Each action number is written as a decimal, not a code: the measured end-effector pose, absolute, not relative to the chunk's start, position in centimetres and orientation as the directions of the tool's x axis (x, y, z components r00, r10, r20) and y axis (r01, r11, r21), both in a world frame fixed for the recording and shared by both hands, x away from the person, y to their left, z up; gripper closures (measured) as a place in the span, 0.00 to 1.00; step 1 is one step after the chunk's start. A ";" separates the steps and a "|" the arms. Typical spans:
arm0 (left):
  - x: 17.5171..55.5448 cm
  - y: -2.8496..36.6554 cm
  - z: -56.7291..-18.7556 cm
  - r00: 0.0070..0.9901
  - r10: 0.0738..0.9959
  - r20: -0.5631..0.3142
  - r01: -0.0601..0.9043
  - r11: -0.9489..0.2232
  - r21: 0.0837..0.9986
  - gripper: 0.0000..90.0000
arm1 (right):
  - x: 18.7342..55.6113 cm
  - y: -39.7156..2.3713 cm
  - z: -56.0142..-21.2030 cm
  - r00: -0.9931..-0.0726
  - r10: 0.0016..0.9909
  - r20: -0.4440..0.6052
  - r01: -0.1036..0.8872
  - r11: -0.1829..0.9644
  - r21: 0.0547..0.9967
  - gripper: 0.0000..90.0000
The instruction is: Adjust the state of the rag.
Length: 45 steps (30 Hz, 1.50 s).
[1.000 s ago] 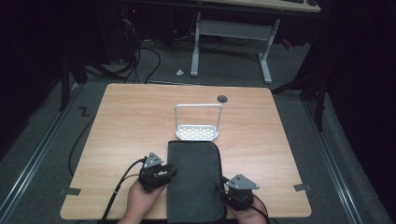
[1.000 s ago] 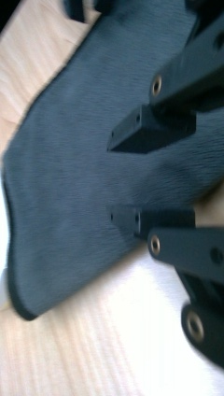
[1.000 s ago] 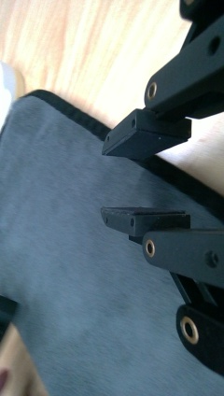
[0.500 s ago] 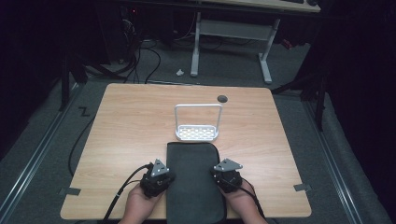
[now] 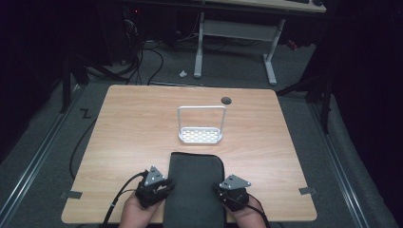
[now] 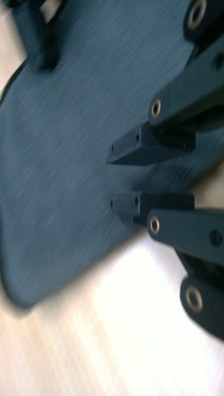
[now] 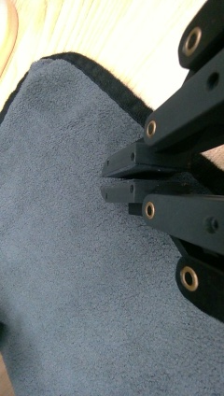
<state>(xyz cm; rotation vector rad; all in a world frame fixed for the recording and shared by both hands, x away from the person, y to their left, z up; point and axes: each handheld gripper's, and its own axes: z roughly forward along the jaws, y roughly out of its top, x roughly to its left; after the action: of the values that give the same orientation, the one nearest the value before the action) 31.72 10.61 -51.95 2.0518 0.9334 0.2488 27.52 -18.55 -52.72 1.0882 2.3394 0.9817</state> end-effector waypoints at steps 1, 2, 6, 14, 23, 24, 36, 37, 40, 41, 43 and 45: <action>32.7 10.8 -51.7 0.684 0.710 -0.167 0.543 -0.343 0.767 0.76 | 27.5 -18.6 -52.7 -0.630 0.775 -0.046 0.510 0.457 0.729 0.97; 33.5 10.8 -51.5 0.673 0.717 -0.181 0.556 -0.329 0.764 0.73 | 27.6 -18.6 -52.7 -0.632 0.774 -0.044 0.509 0.457 0.729 0.97; 36.4 10.4 -51.1 0.640 0.738 -0.216 0.585 -0.284 0.760 0.62 | 27.6 -18.6 -52.7 -0.633 0.773 -0.043 0.509 0.458 0.729 0.96; 39.6 8.8 -52.1 0.576 0.782 -0.238 0.645 -0.255 0.721 0.48 | 27.6 -18.7 -52.7 -0.640 0.767 -0.035 0.509 0.458 0.729 0.96; 39.2 8.2 -52.9 0.583 0.794 -0.175 0.622 -0.297 0.724 0.74 | 27.7 -18.8 -52.8 -0.642 0.766 -0.033 0.505 0.455 0.734 0.94; 39.2 8.2 -53.0 0.588 0.789 -0.178 0.618 -0.296 0.728 0.79 | 27.7 -18.8 -52.8 -0.641 0.767 -0.031 0.506 0.452 0.735 0.94; 39.2 9.3 -53.7 0.601 0.746 -0.287 0.633 -0.225 0.740 0.89 | 30.9 -19.2 -51.1 -0.541 0.841 -0.017 0.521 0.351 0.778 0.64; 39.2 9.3 -53.7 0.601 0.745 -0.289 0.634 -0.225 0.739 0.89 | 31.6 -19.1 -51.2 -0.531 0.848 -0.004 0.537 0.340 0.772 0.62; 39.1 9.3 -53.7 0.607 0.740 -0.290 0.633 -0.230 0.739 0.89 | 33.7 -18.6 -51.7 -0.503 0.864 0.005 0.581 0.334 0.742 0.54; 39.1 9.3 -53.7 0.607 0.741 -0.287 0.632 -0.232 0.739 0.89 | 34.3 -18.4 -51.9 -0.493 0.870 0.000 0.591 0.335 0.734 0.51; 39.1 9.3 -53.7 0.607 0.741 -0.286 0.631 -0.232 0.740 0.89 | 35.2 -18.4 -52.2 -0.482 0.876 -0.002 0.609 0.336 0.718 0.47; 39.1 9.3 -53.7 0.607 0.741 -0.286 0.631 -0.232 0.740 0.89 | 35.8 -18.3 -52.5 -0.480 0.877 0.015 0.622 0.328 0.711 0.44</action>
<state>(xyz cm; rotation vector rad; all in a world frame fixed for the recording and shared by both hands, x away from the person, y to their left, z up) 39.07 9.29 -53.68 1.9447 1.0905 0.1564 35.76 -18.33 -52.46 1.3290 2.2259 0.9420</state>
